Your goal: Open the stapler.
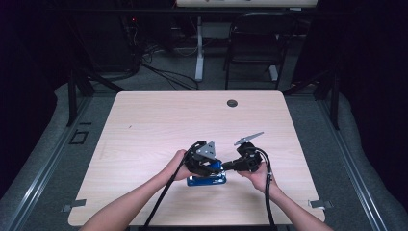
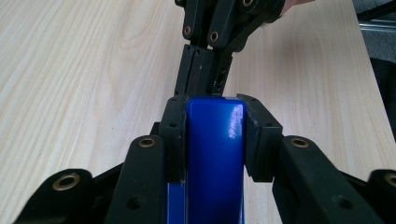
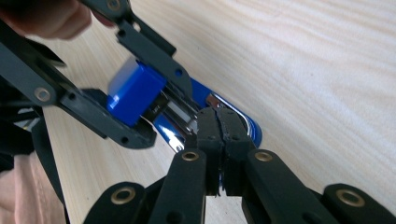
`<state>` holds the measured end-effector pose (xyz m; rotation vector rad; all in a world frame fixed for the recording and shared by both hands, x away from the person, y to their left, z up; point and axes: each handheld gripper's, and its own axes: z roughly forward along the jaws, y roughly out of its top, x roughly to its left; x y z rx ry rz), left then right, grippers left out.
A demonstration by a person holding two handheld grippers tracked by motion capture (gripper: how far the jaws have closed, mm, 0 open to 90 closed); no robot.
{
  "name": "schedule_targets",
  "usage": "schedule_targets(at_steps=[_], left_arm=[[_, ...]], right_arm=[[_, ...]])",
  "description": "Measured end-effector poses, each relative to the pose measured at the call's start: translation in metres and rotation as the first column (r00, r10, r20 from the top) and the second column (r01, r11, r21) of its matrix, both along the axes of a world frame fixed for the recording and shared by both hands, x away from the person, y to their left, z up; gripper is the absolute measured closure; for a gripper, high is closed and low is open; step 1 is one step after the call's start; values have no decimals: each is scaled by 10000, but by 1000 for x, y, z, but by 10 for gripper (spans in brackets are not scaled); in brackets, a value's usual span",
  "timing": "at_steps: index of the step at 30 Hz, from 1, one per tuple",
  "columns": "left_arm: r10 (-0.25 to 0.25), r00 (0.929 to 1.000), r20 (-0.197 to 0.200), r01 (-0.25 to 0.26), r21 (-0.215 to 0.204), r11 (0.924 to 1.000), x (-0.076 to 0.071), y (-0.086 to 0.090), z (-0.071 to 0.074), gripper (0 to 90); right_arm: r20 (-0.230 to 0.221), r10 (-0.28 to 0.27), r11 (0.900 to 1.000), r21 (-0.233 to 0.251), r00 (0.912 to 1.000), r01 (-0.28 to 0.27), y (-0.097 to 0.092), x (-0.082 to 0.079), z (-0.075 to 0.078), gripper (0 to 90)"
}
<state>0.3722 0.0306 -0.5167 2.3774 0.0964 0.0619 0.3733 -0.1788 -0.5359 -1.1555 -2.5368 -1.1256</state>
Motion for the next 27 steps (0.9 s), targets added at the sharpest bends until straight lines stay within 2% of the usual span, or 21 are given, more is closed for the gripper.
schedule_targets(at_steps=[9, 11, 13, 16, 17, 20, 22, 23, 25, 27], left_arm=[[18, 10000, 22, -18, -52, 10000, 0, 2, 2, 657], [37, 10000, 43, -37, -52, 10000, 0, 3, 2, 657], [16, 10000, 59, -15, -66, 10000, -1, 3, 3, 657], [39, 10000, 82, -39, -52, 10000, -1, 4, 4, 657], [72, 9999, 91, -70, -136, 9999, -1, 5, 4, 657], [90, 9999, 107, -89, -122, 9999, -1, 5, 5, 657], [61, 9999, 154, -62, 28, 10000, -2, 6, 7, 657], [96, 9998, 148, -96, 18, 10000, -2, 6, 8, 658], [105, 9998, 152, -105, 10, 9999, -2, 7, 9, 657], [82, 9998, 204, -83, 40, 10000, -3, 8, 10, 658]], right_arm=[[-77, 115, 9999, -110, 9999, -116, 3, 0, -4, 900], [268, 217, 9990, -402, 9994, -206, 5, -3, -2, 900], [401, 232, 9989, -409, 9989, -216, 7, -5, 0, 900], [781, 402, 9939, -1056, 9961, -318, 12, -8, 2, 900], [781, 402, 9939, -1056, 9961, -318, 12, -8, 2, 900], [1216, 585, 9885, -1455, 9908, -405, 17, -11, 2, 900], [1227, 508, 9893, -1418, 9911, -332, 17, -12, 2, 900], [1271, 673, 9867, -1553, 9896, -472, 17, -11, 1, 900], [1334, 646, 9865, -1583, 9890, -431, 19, -12, 0, 900], [1473, 729, 9821, -1828, 9864, -453, 21, -14, -2, 900]])
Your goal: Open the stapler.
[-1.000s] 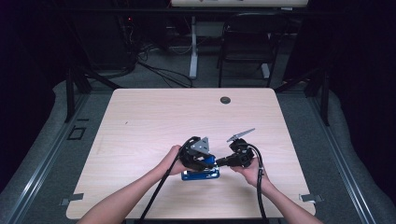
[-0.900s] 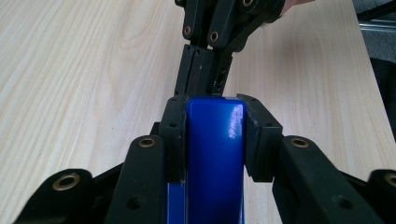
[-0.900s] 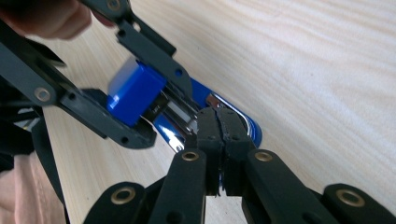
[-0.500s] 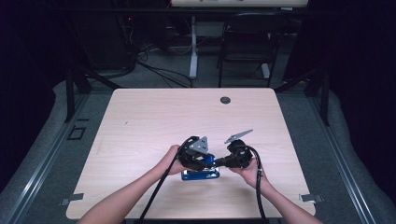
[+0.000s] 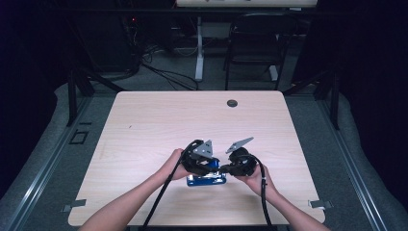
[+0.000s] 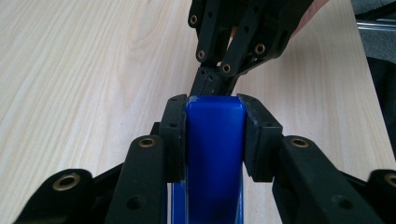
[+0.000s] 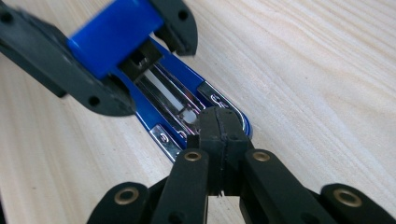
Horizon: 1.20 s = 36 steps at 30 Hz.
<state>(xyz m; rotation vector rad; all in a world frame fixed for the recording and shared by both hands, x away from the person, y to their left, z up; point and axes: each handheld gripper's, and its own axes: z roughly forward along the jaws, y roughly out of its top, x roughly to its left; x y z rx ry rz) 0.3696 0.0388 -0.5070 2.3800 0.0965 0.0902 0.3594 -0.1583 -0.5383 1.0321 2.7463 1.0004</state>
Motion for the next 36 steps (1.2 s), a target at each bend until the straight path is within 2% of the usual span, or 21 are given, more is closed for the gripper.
schedule_targets(at_steps=[2, 13, 16, 22, 26, 27, 32, 33, 36], left_arm=[[22, 10000, 22, -22, 38, 10000, -1, 0, 1, 658], [15, 9999, 127, -18, 274, 9996, -2, 5, 8, 658], [31, 9999, 110, -34, 294, 9996, -3, 6, 10, 658], [47, 9999, 126, -51, 346, 9994, -4, 9, 12, 660], [37, 9999, 97, -41, 386, 9992, -4, 16, 17, 660], [56, 10000, 62, -59, 371, 9993, -5, 18, 18, 661], [99, 9999, 45, -100, 301, 9995, -6, 27, 21, 661], [78, 10000, 22, -78, 365, 9993, -6, 29, 22, 661], [145, 9999, -66, -144, 193, 9997, -5, 36, 24, 661]], right_arm=[[136, 18, 10000, -91, 9999, -16, 1, -1, -1, 900], [174, 137, 9997, -216, 9998, -133, 2, -1, -1, 900], [44, 52, 9999, -155, 10000, -51, 1, 0, -1, 900], [149, -100, 9999, -83, 9998, 101, 3, -2, -2, 900], [180, -124, 9999, -40, 9998, 125, 3, -2, -3, 900], [167, -1, 9996, -265, 9999, 5, 3, -2, -1, 900], [254, 42, 9992, -409, 9997, -31, 4, -2, 0, 900], [265, 44, 9991, -414, 9996, -33, 4, -2, 0, 900], [300, -44, 9995, -308, 9995, 53, 4, -3, -1, 900]])
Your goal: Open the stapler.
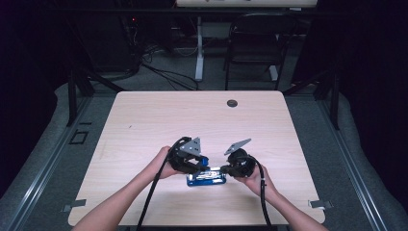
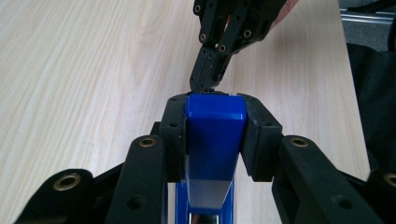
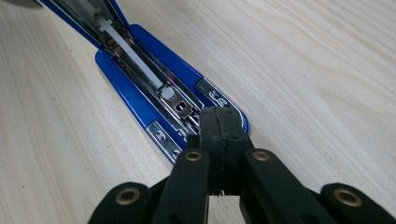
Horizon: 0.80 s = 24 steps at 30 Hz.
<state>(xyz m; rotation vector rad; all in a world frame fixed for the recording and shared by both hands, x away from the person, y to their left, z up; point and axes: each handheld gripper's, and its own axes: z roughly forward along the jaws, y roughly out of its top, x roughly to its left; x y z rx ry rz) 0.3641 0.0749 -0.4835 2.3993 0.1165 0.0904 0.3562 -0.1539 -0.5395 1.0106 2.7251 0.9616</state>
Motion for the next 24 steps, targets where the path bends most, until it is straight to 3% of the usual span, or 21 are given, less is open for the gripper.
schedule_targets(at_steps=[7, 24], left_arm=[[141, 9998, -139, -143, -106, 9998, -2, 18, 3, 661], [809, 9954, -521, -806, 71, 9967, -9, 61, -3, 657]], right_arm=[[77, 102, 9997, -235, 9999, -100, 1, -1, 1, 900], [2, 64, 9999, -136, 10000, -64, 0, 0, 1, 900]])
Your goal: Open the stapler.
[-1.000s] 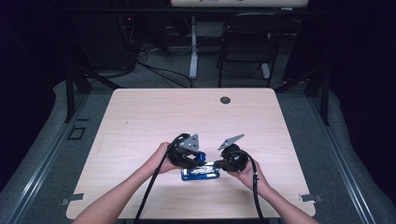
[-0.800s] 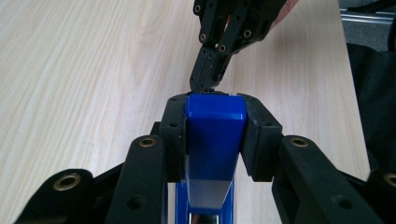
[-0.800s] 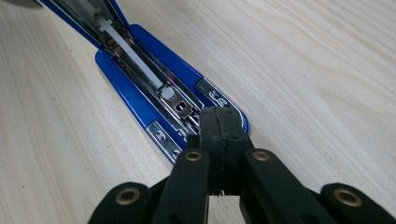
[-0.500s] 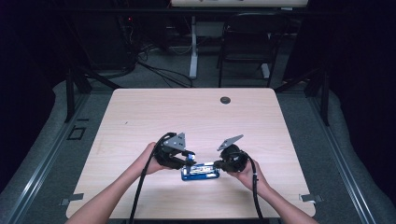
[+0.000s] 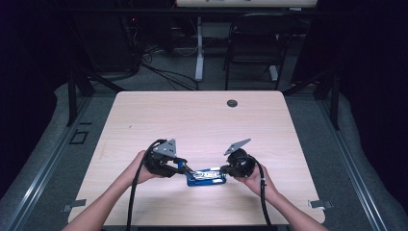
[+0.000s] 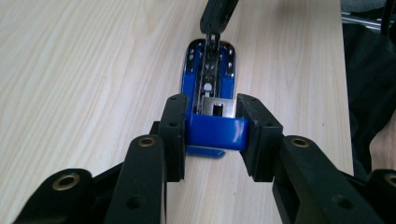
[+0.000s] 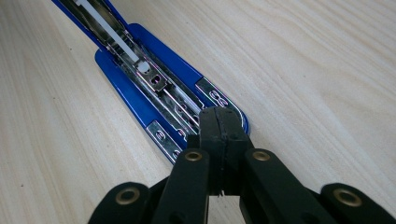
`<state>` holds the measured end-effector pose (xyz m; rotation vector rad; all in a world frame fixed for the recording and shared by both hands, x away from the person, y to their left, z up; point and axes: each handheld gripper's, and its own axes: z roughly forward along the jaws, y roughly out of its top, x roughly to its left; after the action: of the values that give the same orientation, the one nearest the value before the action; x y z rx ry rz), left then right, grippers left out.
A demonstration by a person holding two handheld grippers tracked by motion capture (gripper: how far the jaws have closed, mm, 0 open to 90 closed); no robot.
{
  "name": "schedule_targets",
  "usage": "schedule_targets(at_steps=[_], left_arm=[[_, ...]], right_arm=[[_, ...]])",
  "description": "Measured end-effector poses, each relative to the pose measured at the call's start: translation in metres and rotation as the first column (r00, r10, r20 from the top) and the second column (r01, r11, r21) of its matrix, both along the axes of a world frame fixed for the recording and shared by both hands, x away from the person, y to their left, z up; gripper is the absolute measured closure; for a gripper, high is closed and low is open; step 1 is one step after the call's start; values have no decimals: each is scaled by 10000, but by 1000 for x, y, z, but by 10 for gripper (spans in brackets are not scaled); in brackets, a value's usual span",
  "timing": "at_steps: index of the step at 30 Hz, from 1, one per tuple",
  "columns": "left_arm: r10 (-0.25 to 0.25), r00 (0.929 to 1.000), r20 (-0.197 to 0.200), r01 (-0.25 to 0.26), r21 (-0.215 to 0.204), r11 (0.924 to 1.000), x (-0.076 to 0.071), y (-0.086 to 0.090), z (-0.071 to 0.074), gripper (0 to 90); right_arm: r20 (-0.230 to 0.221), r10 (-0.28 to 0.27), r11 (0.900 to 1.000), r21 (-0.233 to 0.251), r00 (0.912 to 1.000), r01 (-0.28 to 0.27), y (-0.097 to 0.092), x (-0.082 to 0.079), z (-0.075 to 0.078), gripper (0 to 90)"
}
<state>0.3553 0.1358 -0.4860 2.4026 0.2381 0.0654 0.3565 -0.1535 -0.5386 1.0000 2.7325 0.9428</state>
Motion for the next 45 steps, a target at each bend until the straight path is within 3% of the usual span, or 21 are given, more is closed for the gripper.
schedule_targets(at_steps=[5, 7, 9, 13, 16, 23, 31, 38, 45], left_arm=[[163, 9998, -143, -157, 435, 9989, -1, 12, -8, 653], [230, 9989, -400, -201, 723, 9972, 0, 19, -14, 652], [373, 9970, -678, -323, 725, 9968, 0, 25, -21, 650], [315, 9967, -742, -245, 931, 9954, 2, 27, -25, 646], [287, 9971, -705, -185, 1410, 9898, 2, 28, -30, 646], [358, 9951, -919, -225, 1421, 9896, 5, 30, -36, 644], [441, 9907, -1289, -216, 1709, 9851, 9, 32, -46, 643], [693, 9886, -1336, -414, 2016, 9786, 13, 32, -56, 632], [798, 9876, -1351, -518, 1993, 9786, 19, 32, -59, 622]], right_arm=[[-57, 28, 10000, 19, 10000, -28, -1, 1, 0, 900], [-48, 29, 10000, 8, 10000, -29, -1, 1, 0, 900], [-68, 44, 10000, -6, 10000, -44, -1, 1, 0, 900], [-147, -36, 9999, 99, 9999, 37, -1, 1, 0, 900], [-130, -8, 10000, 71, 9999, 8, -1, 2, 0, 900], [-135, 32, 10000, 50, 9999, -31, -1, 2, 0, 900], [-196, 71, 10000, 64, 9998, -70, -2, 3, 0, 900], [-199, 77, 9999, 120, 9998, -75, -2, 3, 0, 900], [-292, 73, 9999, 115, 9995, -70, -3, 5, 0, 900]])
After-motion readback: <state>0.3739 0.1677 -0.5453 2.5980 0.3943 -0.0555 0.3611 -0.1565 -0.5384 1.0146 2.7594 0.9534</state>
